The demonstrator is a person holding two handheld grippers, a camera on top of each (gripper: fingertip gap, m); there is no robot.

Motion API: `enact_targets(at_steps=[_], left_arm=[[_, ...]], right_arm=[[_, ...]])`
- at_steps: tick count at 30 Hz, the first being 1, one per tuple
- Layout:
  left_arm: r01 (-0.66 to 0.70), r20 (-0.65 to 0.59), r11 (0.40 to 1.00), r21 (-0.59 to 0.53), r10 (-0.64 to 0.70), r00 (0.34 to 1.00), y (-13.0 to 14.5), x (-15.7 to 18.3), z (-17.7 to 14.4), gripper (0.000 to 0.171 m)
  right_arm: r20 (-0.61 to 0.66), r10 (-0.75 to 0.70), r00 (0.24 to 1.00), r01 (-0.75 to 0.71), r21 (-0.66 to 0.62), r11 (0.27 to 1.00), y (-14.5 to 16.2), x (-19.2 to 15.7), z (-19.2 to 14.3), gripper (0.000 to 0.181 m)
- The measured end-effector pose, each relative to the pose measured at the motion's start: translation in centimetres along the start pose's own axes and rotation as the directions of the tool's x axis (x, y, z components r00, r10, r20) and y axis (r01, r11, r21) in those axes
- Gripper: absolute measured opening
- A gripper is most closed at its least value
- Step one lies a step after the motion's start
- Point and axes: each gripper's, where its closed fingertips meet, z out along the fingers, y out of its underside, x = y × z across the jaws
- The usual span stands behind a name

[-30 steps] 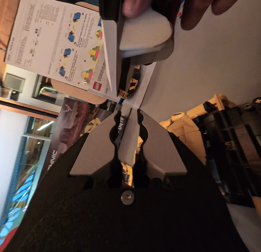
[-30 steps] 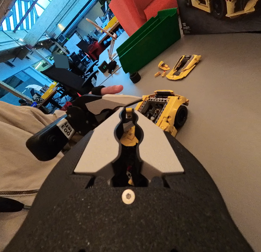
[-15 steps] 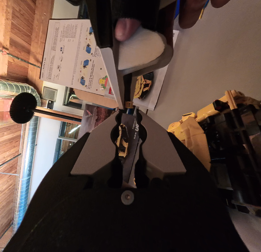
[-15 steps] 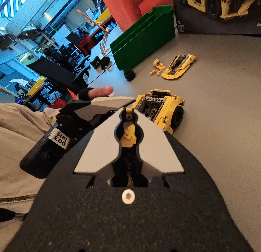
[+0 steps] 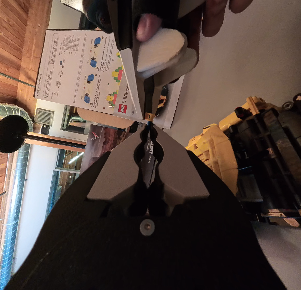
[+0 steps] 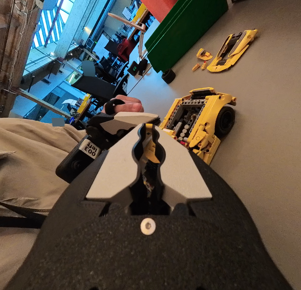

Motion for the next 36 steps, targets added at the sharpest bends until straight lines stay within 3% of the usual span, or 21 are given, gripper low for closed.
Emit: enact_targets(at_steps=[2, 3, 5, 7, 9, 11, 13, 14, 15, 16, 17, 18, 19, 20, 21, 22, 24, 27, 32, 36], left_arm=[[-0.017, 0.058, 0.992, -0.124, 0.024, 0.998, 3.5, -1.5, -0.3, 0.0], [0.028, 0.081, 0.987, -0.158, -0.015, 0.997, 6.0, -2.6, -0.8, 0.0], [0.153, 0.099, 0.964, -0.216, -0.135, 0.986, 10.0, -4.2, -1.9, 0.0], [0.203, 0.11, 0.953, -0.224, -0.183, 0.977, 11.0, -4.7, -2.2, 0.0], [0.221, 0.059, 0.959, -0.176, -0.213, 0.975, 8.9, -3.6, -1.4, 0.0], [0.237, -0.023, 0.967, -0.096, -0.24, 0.97, 4.7, -2.1, -0.5, 0.0], [0.432, -0.159, 0.902, -0.004, -0.427, 0.89, -0.1, -1.4, -0.2, 0.0], [0.568, -0.242, 0.823, 0.001, -0.551, 0.799, -2.1, -1.3, -0.1, 0.0], [0.7, -0.33, 0.713, -0.027, -0.668, 0.667, -3.9, -1.3, 0.1, 0.0], [0.819, -0.391, 0.571, -0.059, -0.768, 0.508, -5.4, -1.8, 0.4, 0.0], [0.918, -0.455, 0.389, -0.074, -0.833, 0.315, -7.0, -2.7, 0.6, 0.0], [0.976, -0.524, 0.197, -0.093, -0.843, 0.121, -8.4, -3.8, 0.8, 0.0], [0.993, -0.568, 0.035, -0.111, -0.823, -0.034, -9.1, -4.9, 1.3, 0.005], [0.989, -0.608, -0.079, -0.122, -0.782, -0.138, -9.6, -5.8, 1.7, 0.015], [0.982, -0.657, -0.145, -0.12, -0.73, -0.188, -10.1, -6.6, 1.6, 0.017], [0.978, -0.689, -0.176, -0.11, -0.696, -0.203, -10.4, -6.9, 1.4, 0.017], [0.979, -0.707, -0.184, -0.089, -0.681, -0.192, -10.7, -6.9, 1.2, 0.017], [0.976, -0.682, -0.213, -0.039, -0.708, -0.182, -10.2, -7.1, 1.4, 0.012], [0.983, -0.711, -0.176, -0.05, -0.685, -0.159, -10.2, -6.7, 0.8, 0.012], [0.979, -0.723, -0.194, -0.056, -0.669, -0.174, -9.7, -6.8, 0.5, 0.005]], right_arm=[[-0.073, 0.038, 0.997, -0.031, 0.091, 0.995, -1.5, 1.5, -3.0, 0.006], [-0.073, 0.078, 0.994, -0.064, 0.172, 0.983, -2.5, 2.1, -6.1, 0.005], [-0.15, 0.079, 0.985, -0.05, 0.188, 0.981, -2.1, 3.3, -10.7, 0.005], [-0.127, 0.096, 0.987, -0.068, 0.207, 0.976, -1.8, 3.2, -12.9, 0.005], [-0.1, 0.128, 0.987, -0.102, 0.231, 0.968, -1.7, 3.1, -13.5, 0.005], [-0.056, 0.1, 0.993, -0.083, 0.247, 0.965, -1.9, 2.1, -12.7, 0.006], [-0.047, -0.03, 0.998, 0.043, 0.315, 0.948, -3.0, 0.3, -12.4, 0.006], [-0.052, -0.129, 0.99, 0.139, 0.367, 0.92, -3.7, -1.1, -12.4, 0.006], [-0.07, -0.22, 0.973, 0.228, 0.416, 0.88, -4.3, -2.5, -12.2, 0.006], [-0.112, -0.285, 0.952, 0.304, 0.466, 0.831, -4.8, -3.6, -11.8, 0.006], [-0.133, -0.329, 0.935, 0.348, 0.528, 0.775, -5.2, -4.8, -11.3, 0.006], [-0.117, -0.346, 0.931, 0.342, 0.61, 0.715, -5.5, -6.1, -11.0, 0.006], [-0.085, -0.352, 0.932, 0.311, 0.684, 0.66, -5.8, -6.8, -10.7, 0.006], [-0.034, -0.335, 0.941, 0.248, 0.744, 0.62, -5.8, -7.0, -10.5, 0.006], [0.032, -0.311, 0.95, 0.165, 0.793, 0.586, -5.8, -6.8, -10.7, 0.005], [0.107, -0.259, 0.96, 0.065, 0.814, 0.577, -5.8, -6.0, -10.6, 0.005], [0.252, -0.219, 0.943, -0.07, 0.791, 0.608, -5.4, -5.8, -10.1, 0.006], [0.162, -0.235, 0.958, 0.028, 0.767, 0.641, -4.9, -5.4, -8.7, 0.005], [0.205, -0.237, 0.95, -0.002, 0.76, 0.65, -4.9, -5.6, -8.2, 0.006], [0.184, -0.249, 0.951, 0.034, 0.737, 0.675, -4.8, -5.5, -7.5, 0.005]])
